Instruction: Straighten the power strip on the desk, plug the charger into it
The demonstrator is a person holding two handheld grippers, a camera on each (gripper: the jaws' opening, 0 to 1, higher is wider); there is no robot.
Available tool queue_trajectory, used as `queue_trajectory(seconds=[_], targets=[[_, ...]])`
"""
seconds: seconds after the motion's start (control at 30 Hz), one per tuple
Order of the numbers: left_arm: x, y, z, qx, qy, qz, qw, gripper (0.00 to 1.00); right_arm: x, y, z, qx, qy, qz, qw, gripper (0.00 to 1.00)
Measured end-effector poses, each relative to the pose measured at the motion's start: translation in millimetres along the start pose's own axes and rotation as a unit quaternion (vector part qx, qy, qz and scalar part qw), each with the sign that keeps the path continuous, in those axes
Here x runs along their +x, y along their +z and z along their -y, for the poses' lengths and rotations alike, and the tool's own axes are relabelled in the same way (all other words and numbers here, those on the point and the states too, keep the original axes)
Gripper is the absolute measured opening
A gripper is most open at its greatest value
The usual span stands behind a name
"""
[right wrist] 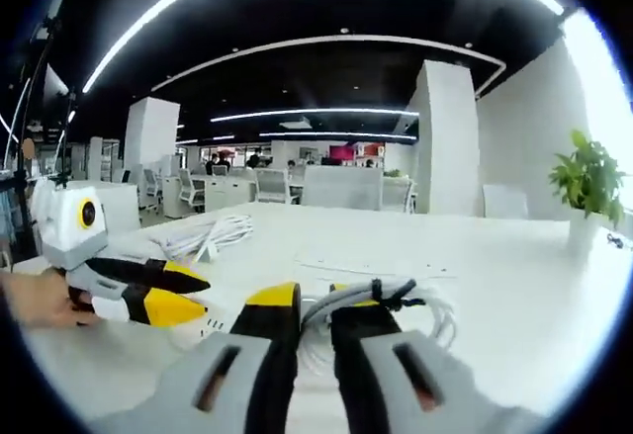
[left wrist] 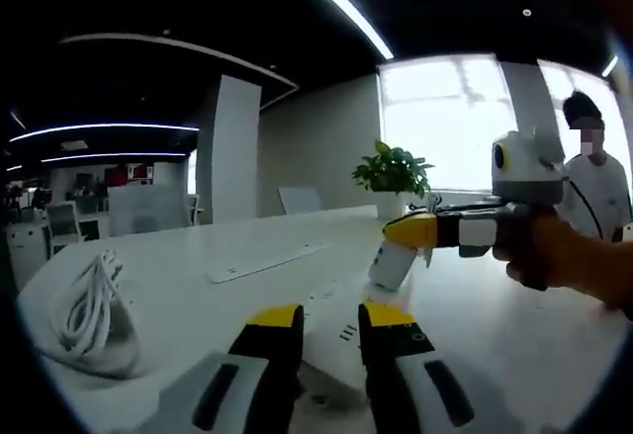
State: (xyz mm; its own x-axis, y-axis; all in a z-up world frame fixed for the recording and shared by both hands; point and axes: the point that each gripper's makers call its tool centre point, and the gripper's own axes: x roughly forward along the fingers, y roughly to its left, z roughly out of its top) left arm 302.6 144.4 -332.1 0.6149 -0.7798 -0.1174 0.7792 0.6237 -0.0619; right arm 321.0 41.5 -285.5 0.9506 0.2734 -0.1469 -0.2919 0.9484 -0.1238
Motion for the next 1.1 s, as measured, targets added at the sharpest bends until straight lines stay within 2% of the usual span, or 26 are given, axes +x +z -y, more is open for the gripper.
queue_trajectory(seconds=[0.03, 0.13, 0.23, 0.3, 0.37, 0.43, 0.47, 0.53, 0.57, 0.6, 0.63, 0.67, 0.73, 0.8, 0.83, 0.9, 0.93, 0.97, 1.0, 1.07, 1.1], targets=[[-0.1, -0.4, 0.6, 0.002, 0.0, -0.001, 1.0, 0.26, -2.6, -2.3, -1.0, 0.021, 0.0, -0.019, 0.9996, 0.1], [-0.1, -1.6, 1.4, 0.006, 0.001, -0.004, 1.0, 0.26, -2.3, -2.4, -2.7, 0.004, 0.016, -0.058, 0.9982, 0.1], [-0.4, -1.6, 1.9, 0.009, 0.001, -0.004, 1.0, 0.26, -3.8, -3.4, -1.3, -0.001, 0.014, -0.082, 0.9966, 0.08], [-0.8, -1.5, 1.5, 0.01, 0.002, -0.004, 0.9999, 0.26, -4.6, -4.2, -2.0, 0.015, 0.016, -0.093, 0.9955, 0.07], [-0.3, 2.5, -0.9, 0.023, 0.001, -0.001, 0.9997, 0.25, -1.9, -3.9, -3.5, 0.005, 0.028, -0.101, 0.9945, 0.06], [1.9, 17.1, 0.6, 0.078, -0.005, 0.006, 0.9969, 0.24, 0.3, -4.2, -5.3, -0.015, 0.046, -0.12, 0.9916, 0.06], [5.3, 37.9, 2.7, 0.086, -0.003, 0.039, 0.9955, 0.23, 2.2, -4.0, -7.4, -0.023, 0.063, -0.132, 0.989, 0.06], [15.4, 59.2, 18.7, 0.077, -0.057, 0.051, 0.9941, 0.22, 5.3, -4.2, -7.5, -0.016, 0.088, -0.159, 0.9832, 0.06], [23.2, 66.3, 25.7, 0.066, -0.085, 0.04, 0.9934, 0.22, 7.3, -4.2, -6.6, -0.004, 0.098, -0.169, 0.9807, 0.06], [30.8, 75.9, 30.5, 0.072, -0.106, 0.043, 0.9909, 0.22, 8.5, -4.5, -5.8, -0.01, 0.107, -0.181, 0.9776, 0.05], [37.3, 81.4, 32.7, 0.1, -0.117, 0.037, 0.9874, 0.22, 8.8, -4.5, -6.4, -0.018, 0.116, -0.189, 0.9749, 0.05], [44.5, 82.6, 33.3, 0.112, -0.124, 0.02, 0.9858, 0.22, 10.1, -3.6, -6.4, -0.02, 0.116, -0.189, 0.975, 0.05], [55.7, 86.3, 35.9, 0.116, -0.138, 0.012, 0.9835, 0.22, 8.4, -4.6, -9.3, -0.038, 0.122, -0.186, 0.9741, 0.05], [66.3, 82.2, 41.8, 0.12, -0.162, -0.001, 0.9794, 0.2, 6.6, -5.3, -11.6, -0.049, 0.12, -0.176, 0.9758, 0.05], [72.6, 77.1, 41.2, 0.145, -0.167, -0.014, 0.9751, 0.2, 5.2, -5.6, -11.9, -0.052, 0.119, -0.17, 0.9769, 0.04], [80.3, 75.3, 38.6, 0.147, -0.178, -0.032, 0.9725, 0.18, 3.6, -5.9, -10.2, -0.046, 0.116, -0.156, 0.9799, 0.04], [90.8, 78.7, 28.5, 0.143, -0.179, -0.036, 0.9728, 0.17, 2.4, -5.9, -10.4, -0.049, 0.118, -0.148, 0.9806, 0.04], [97.0, 79.9, 24.2, 0.131, -0.178, -0.042, 0.9744, 0.15, 0.8, -4.9, -10.6, -0.038, 0.118, -0.125, 0.9844, 0.04], [99.4, 76.9, 27.6, 0.114, -0.189, -0.048, 0.9741, 0.14, -1.0, -4.8, -10.3, -0.024, 0.116, -0.104, 0.9875, 0.04], [111.2, 66.4, 28.1, 0.11, -0.196, -0.062, 0.9726, 0.13, -3.2, -3.2, -9.6, -0.019, 0.118, -0.046, 0.9918, 0.05], [114.1, 55.2, 30.9, 0.112, -0.199, -0.078, 0.9705, 0.11, -4.3, -3.6, -6.9, 0.014, 0.108, -0.029, 0.9936, 0.05]])
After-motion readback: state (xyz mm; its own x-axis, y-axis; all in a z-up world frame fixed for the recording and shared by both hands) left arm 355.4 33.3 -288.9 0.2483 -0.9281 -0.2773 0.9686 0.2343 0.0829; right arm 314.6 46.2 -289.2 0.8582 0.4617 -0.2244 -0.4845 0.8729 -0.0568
